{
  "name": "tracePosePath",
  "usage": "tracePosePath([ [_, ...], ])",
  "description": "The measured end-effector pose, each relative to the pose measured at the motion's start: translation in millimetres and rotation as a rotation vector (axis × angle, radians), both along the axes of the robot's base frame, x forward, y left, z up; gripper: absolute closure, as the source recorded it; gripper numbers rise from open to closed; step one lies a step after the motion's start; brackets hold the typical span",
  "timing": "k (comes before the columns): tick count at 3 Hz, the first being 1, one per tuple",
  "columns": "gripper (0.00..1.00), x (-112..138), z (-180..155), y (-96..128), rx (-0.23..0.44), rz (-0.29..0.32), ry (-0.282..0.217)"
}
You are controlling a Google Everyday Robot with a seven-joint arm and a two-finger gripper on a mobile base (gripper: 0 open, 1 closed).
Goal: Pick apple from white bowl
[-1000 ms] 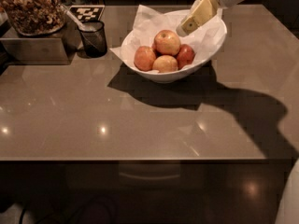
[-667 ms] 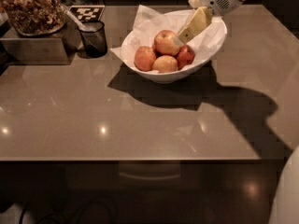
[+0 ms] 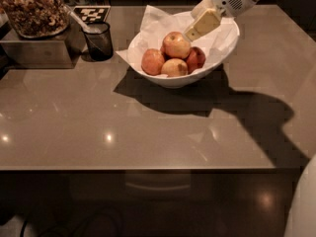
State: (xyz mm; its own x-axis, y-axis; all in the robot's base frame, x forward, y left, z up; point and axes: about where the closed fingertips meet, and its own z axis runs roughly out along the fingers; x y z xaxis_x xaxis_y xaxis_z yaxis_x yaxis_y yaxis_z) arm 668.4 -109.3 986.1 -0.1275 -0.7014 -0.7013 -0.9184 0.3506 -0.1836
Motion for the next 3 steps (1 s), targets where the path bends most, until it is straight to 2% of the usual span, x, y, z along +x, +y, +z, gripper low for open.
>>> tracePosePath([
  [1,0.18,5,-5,8,0.009,0.019,0.007],
  [2,0.05,11,-14,19,0.004,0.05,0.025],
  [3,0.08,16,-24,23,0.006,0.058,0.046],
])
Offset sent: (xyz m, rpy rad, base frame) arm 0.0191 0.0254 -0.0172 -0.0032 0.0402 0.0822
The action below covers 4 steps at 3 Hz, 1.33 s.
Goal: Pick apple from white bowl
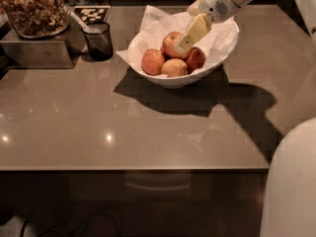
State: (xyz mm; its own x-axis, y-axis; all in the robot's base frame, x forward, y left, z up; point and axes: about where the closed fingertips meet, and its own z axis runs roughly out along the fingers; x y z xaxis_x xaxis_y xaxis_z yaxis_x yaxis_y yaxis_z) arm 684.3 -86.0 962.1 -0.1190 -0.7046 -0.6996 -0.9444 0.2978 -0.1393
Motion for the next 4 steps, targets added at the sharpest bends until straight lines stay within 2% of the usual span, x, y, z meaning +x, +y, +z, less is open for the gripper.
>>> tracePosePath([
  [4,0.04,13,-43,2,0.023,-0.026,0.061],
])
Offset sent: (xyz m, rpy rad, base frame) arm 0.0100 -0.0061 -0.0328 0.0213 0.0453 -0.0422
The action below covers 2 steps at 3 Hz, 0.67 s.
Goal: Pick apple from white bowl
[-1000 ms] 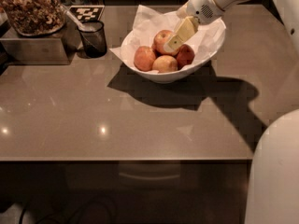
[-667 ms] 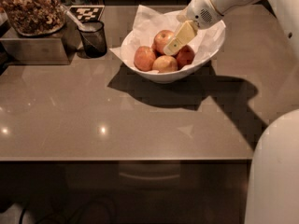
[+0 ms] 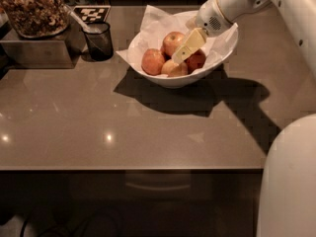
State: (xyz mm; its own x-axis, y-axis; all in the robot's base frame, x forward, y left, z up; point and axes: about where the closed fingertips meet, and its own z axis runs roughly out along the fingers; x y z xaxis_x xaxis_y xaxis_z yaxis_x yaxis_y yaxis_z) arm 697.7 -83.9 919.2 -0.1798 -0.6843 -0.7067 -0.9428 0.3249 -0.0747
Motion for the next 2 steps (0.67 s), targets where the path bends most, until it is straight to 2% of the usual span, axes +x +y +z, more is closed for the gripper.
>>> tracePosePath([
  [1,0.04,4.3,-4.8,7.8,0.011,0.019,0.005],
  [2,0.1,11.9,-3.8,17.6,0.014,0.046,-0.004],
])
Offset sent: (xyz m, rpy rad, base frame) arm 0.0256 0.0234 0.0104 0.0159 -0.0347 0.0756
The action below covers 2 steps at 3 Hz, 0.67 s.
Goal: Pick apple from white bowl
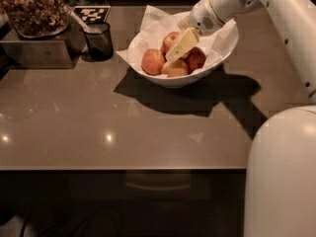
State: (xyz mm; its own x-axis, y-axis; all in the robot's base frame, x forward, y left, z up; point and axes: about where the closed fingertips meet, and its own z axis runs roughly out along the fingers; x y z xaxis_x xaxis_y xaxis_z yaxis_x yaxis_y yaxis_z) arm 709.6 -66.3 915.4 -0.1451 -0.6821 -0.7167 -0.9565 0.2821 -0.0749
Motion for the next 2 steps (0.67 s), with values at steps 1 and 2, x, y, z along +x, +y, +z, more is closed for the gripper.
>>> tracePosePath([
  [1,0.22,5.5,-1.7,5.4,-0.002,0.015,0.0],
  [2,0.26,6.7,-8.2,5.7,-0.014,0.022,0.012],
])
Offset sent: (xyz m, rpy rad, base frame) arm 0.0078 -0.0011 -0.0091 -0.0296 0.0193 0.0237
